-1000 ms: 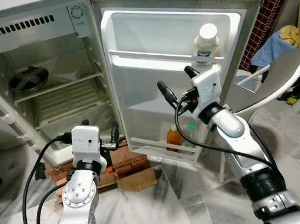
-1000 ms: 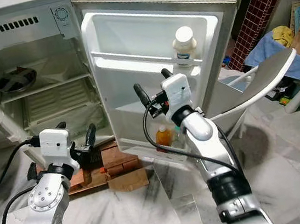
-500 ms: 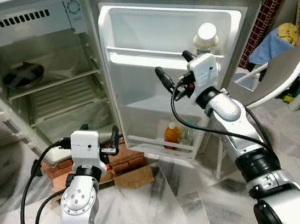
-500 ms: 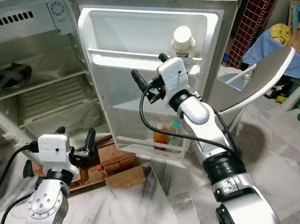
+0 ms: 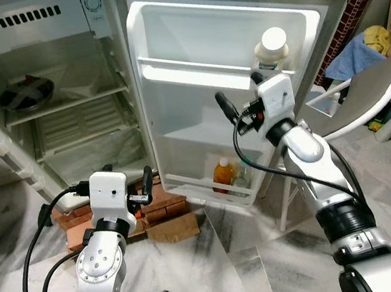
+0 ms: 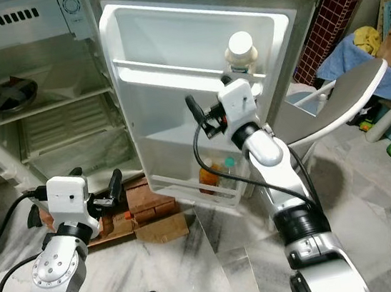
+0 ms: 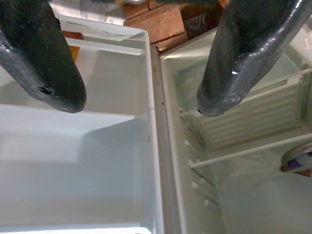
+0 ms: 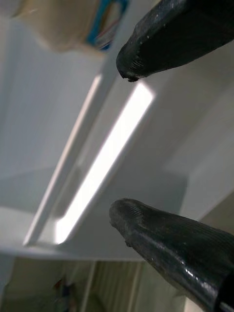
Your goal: Restocking fridge
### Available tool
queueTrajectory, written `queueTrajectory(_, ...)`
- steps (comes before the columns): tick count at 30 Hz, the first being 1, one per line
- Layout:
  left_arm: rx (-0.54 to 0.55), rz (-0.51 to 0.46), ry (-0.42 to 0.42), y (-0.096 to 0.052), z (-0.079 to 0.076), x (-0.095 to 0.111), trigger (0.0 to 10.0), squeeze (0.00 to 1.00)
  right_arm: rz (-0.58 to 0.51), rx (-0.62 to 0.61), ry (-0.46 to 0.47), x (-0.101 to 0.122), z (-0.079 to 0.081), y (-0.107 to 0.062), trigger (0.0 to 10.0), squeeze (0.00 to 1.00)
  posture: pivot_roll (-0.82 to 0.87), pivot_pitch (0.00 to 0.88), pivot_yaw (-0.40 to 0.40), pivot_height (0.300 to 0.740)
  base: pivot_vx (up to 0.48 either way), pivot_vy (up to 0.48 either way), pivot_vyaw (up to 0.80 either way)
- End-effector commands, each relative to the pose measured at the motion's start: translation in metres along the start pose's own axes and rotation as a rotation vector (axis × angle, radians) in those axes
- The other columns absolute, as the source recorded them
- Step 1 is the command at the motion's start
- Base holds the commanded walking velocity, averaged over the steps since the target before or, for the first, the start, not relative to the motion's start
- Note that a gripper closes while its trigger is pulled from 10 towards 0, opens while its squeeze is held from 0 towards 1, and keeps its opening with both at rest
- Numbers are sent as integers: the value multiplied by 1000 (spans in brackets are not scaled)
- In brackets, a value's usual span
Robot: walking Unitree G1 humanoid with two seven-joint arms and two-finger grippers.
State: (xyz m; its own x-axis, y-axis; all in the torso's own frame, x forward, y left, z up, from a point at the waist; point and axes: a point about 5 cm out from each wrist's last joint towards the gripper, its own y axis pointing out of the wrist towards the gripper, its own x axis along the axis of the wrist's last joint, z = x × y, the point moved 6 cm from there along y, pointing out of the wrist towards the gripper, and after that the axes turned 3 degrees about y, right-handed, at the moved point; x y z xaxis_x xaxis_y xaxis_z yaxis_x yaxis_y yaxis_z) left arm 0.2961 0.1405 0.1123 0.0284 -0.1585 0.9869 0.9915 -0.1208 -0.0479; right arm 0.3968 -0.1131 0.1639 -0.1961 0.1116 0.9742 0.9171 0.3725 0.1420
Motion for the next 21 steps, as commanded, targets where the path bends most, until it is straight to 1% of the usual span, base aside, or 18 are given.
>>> queueTrajectory(1, 0, -4, 5, -1, -1, 3, 10000, 0, -5, -41, -32, 5, -13, 2, 10000, 0, 136, 128, -37, 740, 0, 0, 0)
queueTrajectory(3, -4, -5, 5, 0, -1, 3, 10000, 0, -21, -62, -13, 10, -18, 6, 10000, 0, 135, 125, -35, 740, 0, 0, 0)
queueTrajectory(5, -6, -7, 5, 1, -2, 4, 10000, 0, -46, -67, 12, 18, -20, 13, 10000, 0, 136, 124, -34, 740, 0, 0, 0)
queueTrajectory(7, -7, -9, 6, 2, -2, 5, 10000, 0, -72, -44, 26, 28, -15, 20, 10000, 0, 138, 123, -35, 740, 0, 0, 0)
queueTrajectory(9, -8, -10, 6, 2, -2, 5, 10000, 0, -78, -35, 31, 30, -13, 22, 10000, 0, 138, 123, -35, 740, 0, 0, 0)
queueTrajectory(10, -6, -10, 7, 2, -2, 5, 10000, 0, -84, -2, 38, 32, -7, 24, 10000, 0, 142, 123, -38, 740, 0, 0, 0)
queueTrajectory(13, -2, -9, 7, 1, -1, 5, 10000, 0, -79, 43, 30, 32, 1, 24, 10000, 0, 142, 124, -41, 740, 0, 0, 0)
queueTrajectory(17, -1, -7, 5, 0, -2, 4, 10000, 0, -56, 44, 30, 24, -1, 19, 10000, 0, 137, 123, -41, 740, 0, 0, 0)
queueTrajectory(21, -5, -8, 4, 1, -3, 4, 10000, 0, -44, 57, 30, 20, 1, 15, 10000, 0, 133, 121, -39, 740, 0, 0, 0)
